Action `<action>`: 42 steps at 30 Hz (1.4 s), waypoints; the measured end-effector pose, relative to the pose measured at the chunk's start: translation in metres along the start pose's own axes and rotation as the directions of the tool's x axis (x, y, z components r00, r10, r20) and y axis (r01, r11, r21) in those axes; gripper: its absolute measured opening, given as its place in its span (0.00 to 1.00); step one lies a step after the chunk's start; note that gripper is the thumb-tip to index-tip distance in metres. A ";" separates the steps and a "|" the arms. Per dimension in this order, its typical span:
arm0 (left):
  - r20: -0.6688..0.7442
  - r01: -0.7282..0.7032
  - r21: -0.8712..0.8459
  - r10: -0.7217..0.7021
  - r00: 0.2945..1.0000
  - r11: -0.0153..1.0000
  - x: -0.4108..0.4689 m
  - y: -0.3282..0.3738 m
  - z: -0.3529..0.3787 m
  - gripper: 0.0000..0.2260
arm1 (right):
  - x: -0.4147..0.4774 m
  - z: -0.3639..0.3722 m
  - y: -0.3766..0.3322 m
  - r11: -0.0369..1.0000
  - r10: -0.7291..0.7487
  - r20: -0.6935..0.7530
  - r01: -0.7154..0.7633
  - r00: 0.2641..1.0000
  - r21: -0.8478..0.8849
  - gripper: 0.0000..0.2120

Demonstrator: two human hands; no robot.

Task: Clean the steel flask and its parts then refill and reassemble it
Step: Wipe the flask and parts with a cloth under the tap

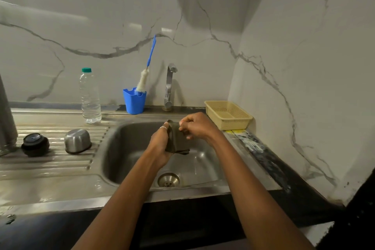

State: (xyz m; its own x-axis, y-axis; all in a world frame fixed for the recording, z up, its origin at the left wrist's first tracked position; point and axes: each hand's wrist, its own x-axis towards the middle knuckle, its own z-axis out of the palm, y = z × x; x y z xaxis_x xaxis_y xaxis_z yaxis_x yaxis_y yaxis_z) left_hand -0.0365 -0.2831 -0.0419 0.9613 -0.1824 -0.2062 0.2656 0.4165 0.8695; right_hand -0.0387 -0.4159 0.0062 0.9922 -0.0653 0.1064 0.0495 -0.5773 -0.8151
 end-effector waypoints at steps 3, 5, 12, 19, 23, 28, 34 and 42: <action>-0.004 -0.028 0.059 0.028 1.000 0.998 0.001 0.000 -0.001 0.12 | 0.002 0.006 0.007 0.999 0.029 0.051 -0.027 0.998 -0.038 0.17; -0.001 -0.035 0.092 0.035 0.999 0.995 0.004 -0.001 -0.002 0.13 | 0.004 0.011 0.011 0.997 0.051 0.090 -0.045 0.995 -0.070 0.24; -0.017 -0.056 0.218 0.061 0.998 0.974 0.009 -0.005 -0.003 0.11 | 0.000 0.019 0.019 0.988 -0.003 0.048 0.010 0.999 -0.157 0.12; -0.048 -0.093 0.253 0.109 0.993 0.963 0.006 0.004 -0.002 0.10 | 0.007 0.016 0.029 0.988 0.128 -0.083 -0.120 0.988 0.096 0.10; -0.099 -0.042 0.170 0.059 0.993 0.985 0.004 0.010 -0.004 0.16 | 0.004 0.018 0.032 0.987 0.056 0.038 -0.061 0.998 0.148 0.13; -0.104 -0.066 0.204 0.088 0.991 0.977 -0.004 0.010 -0.006 0.10 | 0.004 0.023 0.033 0.997 -0.031 0.029 0.029 0.999 0.070 0.08; -0.183 -0.047 0.197 0.083 0.980 0.979 0.000 0.008 -0.019 0.08 | 0.002 0.019 0.023 0.984 0.082 -0.111 -0.062 0.990 0.168 0.09; -0.140 -0.011 0.187 0.038 0.989 0.982 0.003 0.010 -0.035 0.10 | 0.003 0.011 0.032 0.649 0.379 0.091 -0.335 0.921 0.683 0.19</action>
State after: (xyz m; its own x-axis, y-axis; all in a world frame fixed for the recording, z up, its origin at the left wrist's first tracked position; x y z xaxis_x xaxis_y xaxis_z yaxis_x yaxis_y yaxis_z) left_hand -0.0282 -0.2486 -0.0498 0.9714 -0.0399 -0.2342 0.2367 0.2444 0.9403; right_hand -0.0332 -0.4255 -0.0256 0.9430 -0.2044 -0.2625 -0.2215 0.2029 -0.9538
